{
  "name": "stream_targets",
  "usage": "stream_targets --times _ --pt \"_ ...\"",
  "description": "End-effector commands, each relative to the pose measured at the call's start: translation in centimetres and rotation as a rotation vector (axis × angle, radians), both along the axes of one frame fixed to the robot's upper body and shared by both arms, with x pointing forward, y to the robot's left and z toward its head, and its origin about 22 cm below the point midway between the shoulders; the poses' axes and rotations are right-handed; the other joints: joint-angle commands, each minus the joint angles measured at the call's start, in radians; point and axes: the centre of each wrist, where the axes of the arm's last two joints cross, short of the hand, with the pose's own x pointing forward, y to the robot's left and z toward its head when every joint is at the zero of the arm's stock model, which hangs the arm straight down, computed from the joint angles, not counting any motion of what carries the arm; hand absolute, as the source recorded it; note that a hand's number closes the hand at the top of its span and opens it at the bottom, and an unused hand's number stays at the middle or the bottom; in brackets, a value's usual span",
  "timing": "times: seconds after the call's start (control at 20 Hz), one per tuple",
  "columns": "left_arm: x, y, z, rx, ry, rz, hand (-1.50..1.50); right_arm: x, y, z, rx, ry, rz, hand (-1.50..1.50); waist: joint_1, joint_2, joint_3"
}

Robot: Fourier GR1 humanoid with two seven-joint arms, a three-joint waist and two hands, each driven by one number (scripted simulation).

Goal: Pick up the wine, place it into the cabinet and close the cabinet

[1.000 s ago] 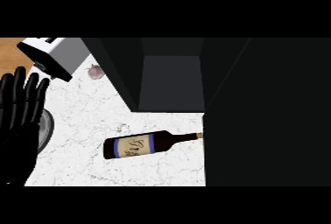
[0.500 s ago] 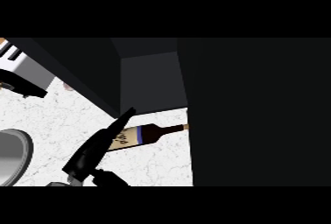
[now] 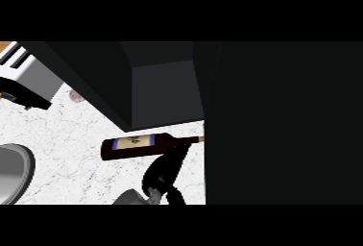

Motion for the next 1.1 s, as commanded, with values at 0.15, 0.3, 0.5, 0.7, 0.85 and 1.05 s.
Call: stream_targets --times 0.15,0.3,0.5,0.7,0.85,1.05 --pt "0.2 -4.8 -1.9 0.102 0.046 0.001 -1.50 -0.9 -0.7 0.3 0.010 0.040 0.015 -1.50 0.027 -0.007 -0.005" --pt "1.9 -5.9 -0.7 0.108 0.036 -0.004 -1.50 -1.1 -1.0 1.2 0.010 0.049 -0.004 -1.50 0.036 -0.008 -0.005" --pt "1.2 -6.8 -1.6 0.113 0.054 -0.008 -1.50 -2.2 -1.0 1.8 0.003 0.026 0.002 -1.50 0.042 -0.011 -0.005" --pt "2.1 -7.2 -1.7 0.126 0.041 -0.006 -1.50 -1.6 -1.7 2.7 -0.014 0.049 -0.006 -1.50 0.048 -0.007 -0.005" --pt "1.6 -8.3 -0.7 0.142 0.047 -0.018 -1.50 -2.5 -1.3 3.5 0.018 0.028 -0.018 -1.50 0.047 -0.011 -0.005" --pt "2.2 -8.6 -0.5 0.148 0.015 0.006 -1.50 -1.8 -2.1 2.7 0.003 0.069 -0.023 -1.50 0.053 -0.008 -0.004"
